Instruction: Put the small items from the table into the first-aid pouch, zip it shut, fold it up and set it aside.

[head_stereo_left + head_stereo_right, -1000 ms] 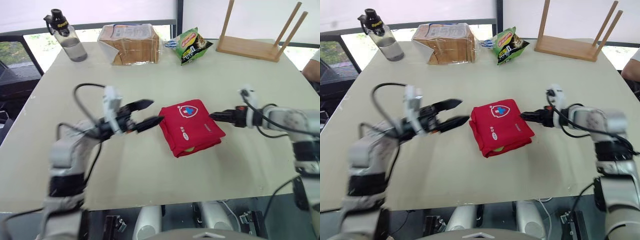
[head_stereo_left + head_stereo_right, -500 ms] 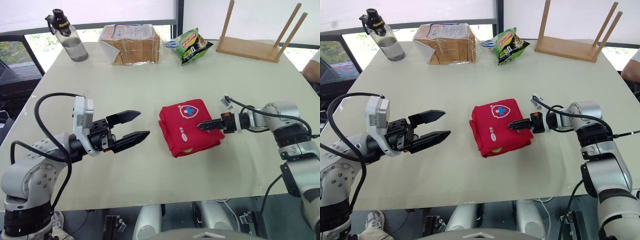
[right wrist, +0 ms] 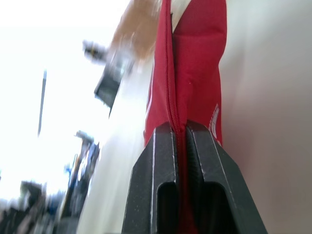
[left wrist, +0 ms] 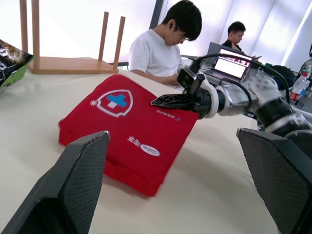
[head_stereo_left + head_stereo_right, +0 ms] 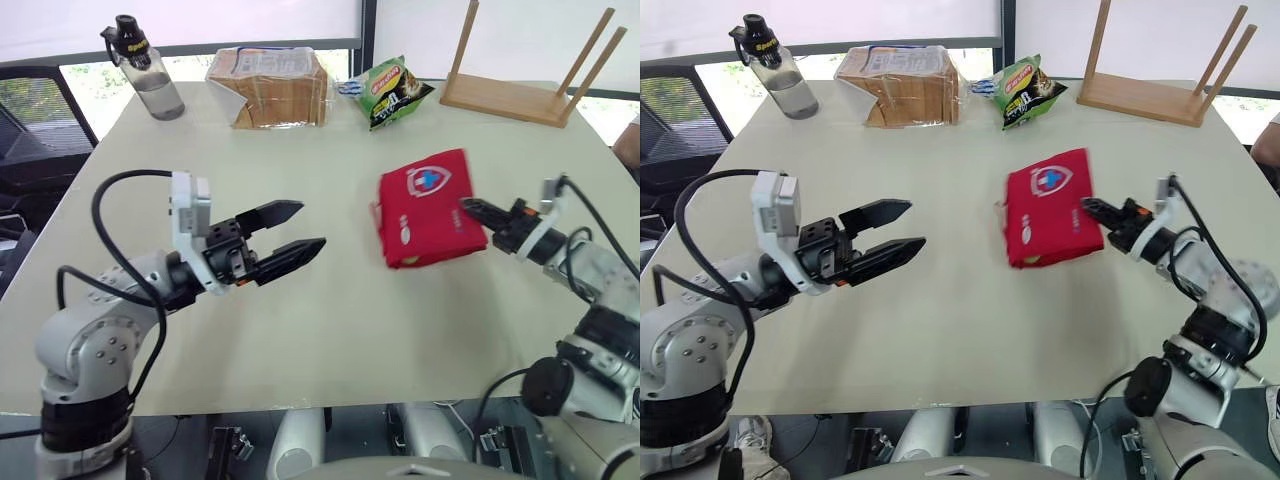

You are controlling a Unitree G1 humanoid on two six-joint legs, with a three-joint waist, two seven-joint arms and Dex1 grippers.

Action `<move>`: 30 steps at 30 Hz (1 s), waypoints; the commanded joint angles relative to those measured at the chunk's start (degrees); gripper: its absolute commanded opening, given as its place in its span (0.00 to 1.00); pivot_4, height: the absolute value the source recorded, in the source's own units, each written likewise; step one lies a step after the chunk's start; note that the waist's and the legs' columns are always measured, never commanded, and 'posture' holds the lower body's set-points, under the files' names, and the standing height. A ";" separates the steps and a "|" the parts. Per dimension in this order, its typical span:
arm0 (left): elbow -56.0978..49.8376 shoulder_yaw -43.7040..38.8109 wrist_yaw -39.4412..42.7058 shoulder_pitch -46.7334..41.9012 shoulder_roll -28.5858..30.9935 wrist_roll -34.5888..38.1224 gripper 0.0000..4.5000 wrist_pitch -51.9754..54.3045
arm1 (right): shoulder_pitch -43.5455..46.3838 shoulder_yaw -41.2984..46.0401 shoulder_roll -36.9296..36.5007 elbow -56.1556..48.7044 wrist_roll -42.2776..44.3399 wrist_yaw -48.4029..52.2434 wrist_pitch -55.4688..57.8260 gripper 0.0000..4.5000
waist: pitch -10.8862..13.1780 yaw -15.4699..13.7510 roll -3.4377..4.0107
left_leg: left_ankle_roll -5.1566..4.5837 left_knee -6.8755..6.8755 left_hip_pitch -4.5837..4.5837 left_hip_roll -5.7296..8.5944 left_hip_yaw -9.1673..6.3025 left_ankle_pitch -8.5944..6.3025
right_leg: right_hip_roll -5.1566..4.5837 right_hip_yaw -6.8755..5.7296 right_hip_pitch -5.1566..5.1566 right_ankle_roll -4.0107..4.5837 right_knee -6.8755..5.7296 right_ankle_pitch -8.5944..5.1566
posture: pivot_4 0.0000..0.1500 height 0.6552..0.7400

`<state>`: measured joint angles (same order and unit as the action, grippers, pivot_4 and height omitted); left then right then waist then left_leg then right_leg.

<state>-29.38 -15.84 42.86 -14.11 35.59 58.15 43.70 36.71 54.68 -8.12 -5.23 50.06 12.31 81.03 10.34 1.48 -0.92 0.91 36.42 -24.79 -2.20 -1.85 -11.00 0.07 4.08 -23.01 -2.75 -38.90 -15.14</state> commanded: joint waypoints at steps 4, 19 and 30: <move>0.44 2.95 -3.40 -6.59 -1.79 1.79 1.00 0.17 | 1.88 7.74 3.02 -1.32 3.82 -12.53 -16.27 0.02 | 0.00 0.91 0.01 | -0.01 0.01 0.01 0.00 0.01 0.01 | 0.00 0.01 0.00 -0.01 -0.01 0.00 | 1.00 1.00; 2.92 10.56 -5.69 -15.25 -3.81 -1.52 1.00 1.52 | -1.12 -1.58 5.17 11.64 -0.18 -22.52 -46.39 0.02 | -0.01 1.07 0.11 | -0.01 -0.06 0.05 0.01 0.11 0.01 | 0.04 0.16 0.00 0.01 0.00 0.00 | 1.00 1.00; 6.23 9.45 -6.52 -13.48 -4.55 -2.92 1.00 1.23 | -27.32 -16.99 -10.93 -17.32 1.06 -12.69 -34.76 0.85 | 0.05 0.70 0.40 | -0.01 -0.11 0.00 0.07 0.12 0.00 | -0.05 0.16 -0.02 0.00 0.06 -0.03 | 1.00 1.00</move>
<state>-23.37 -4.67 37.08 -27.97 31.16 55.30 45.51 12.89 41.14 -13.32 -13.39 52.17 -6.05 44.73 10.39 2.18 -0.53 0.90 36.31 -24.80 -2.12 -1.71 -11.00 0.00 4.24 -23.03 -2.76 -38.83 -15.17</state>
